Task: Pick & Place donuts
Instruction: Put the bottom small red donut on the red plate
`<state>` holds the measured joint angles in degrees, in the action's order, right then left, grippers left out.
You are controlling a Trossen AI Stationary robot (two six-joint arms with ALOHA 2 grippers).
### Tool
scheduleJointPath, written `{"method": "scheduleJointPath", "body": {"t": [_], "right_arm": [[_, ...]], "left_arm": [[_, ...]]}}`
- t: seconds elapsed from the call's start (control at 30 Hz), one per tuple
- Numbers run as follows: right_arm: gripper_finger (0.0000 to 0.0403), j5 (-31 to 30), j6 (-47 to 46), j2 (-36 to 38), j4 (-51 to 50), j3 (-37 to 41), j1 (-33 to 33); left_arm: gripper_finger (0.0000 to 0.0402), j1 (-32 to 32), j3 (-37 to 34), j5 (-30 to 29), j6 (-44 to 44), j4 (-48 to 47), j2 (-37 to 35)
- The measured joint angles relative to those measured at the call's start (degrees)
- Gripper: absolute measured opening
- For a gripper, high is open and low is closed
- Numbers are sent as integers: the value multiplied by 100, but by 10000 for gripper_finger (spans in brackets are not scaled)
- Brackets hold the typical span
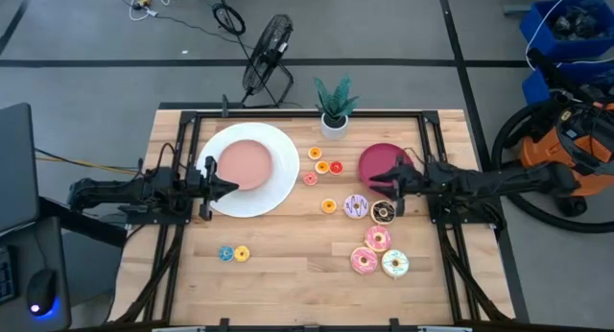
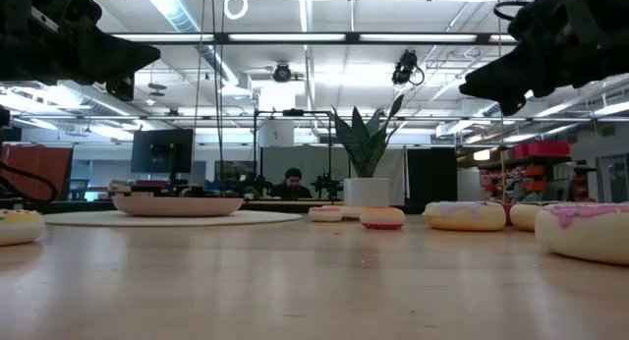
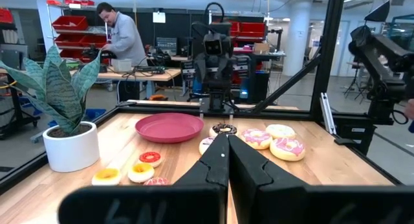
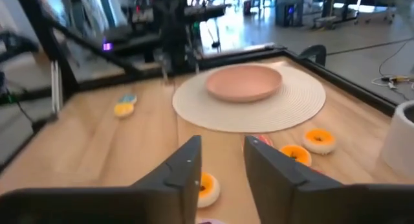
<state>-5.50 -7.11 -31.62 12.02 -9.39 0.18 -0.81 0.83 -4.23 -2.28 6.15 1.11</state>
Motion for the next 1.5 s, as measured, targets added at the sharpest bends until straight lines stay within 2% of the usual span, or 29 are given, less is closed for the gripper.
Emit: {"method": "scheduleJointPath", "body": {"t": [0.17,0.43,0.53,0.67,0.87,1.07,1.33,1.5], "right_arm": [[167,-5,294,-1089,-236,-643,5],[193,51,667,-3148,-361,-1793,5],[202,340,949,-3931,-348,-2176,37],[205,813,1630,-4780,-355,-2528,313],[193,472,2216,-5830,-263,-2996,660],[167,-221,2472,-6464,-483,-3451,797],[134,-327,2214,-6653,-1016,-3619,796],[128,-839,2111,-6754,-1076,-3619,796]], "left_arm": [[7,-1,1,-6,5,0,0],[7,-1,0,-10,13,0,0],[7,-1,0,-13,0,0,0],[7,-1,0,-15,-2,0,0],[7,0,0,-13,-40,-1,1],[7,1,0,-16,-157,-14,-1],[7,1,1,-15,-157,-46,0],[7,1,-5,-13,-157,-46,-1]]}}
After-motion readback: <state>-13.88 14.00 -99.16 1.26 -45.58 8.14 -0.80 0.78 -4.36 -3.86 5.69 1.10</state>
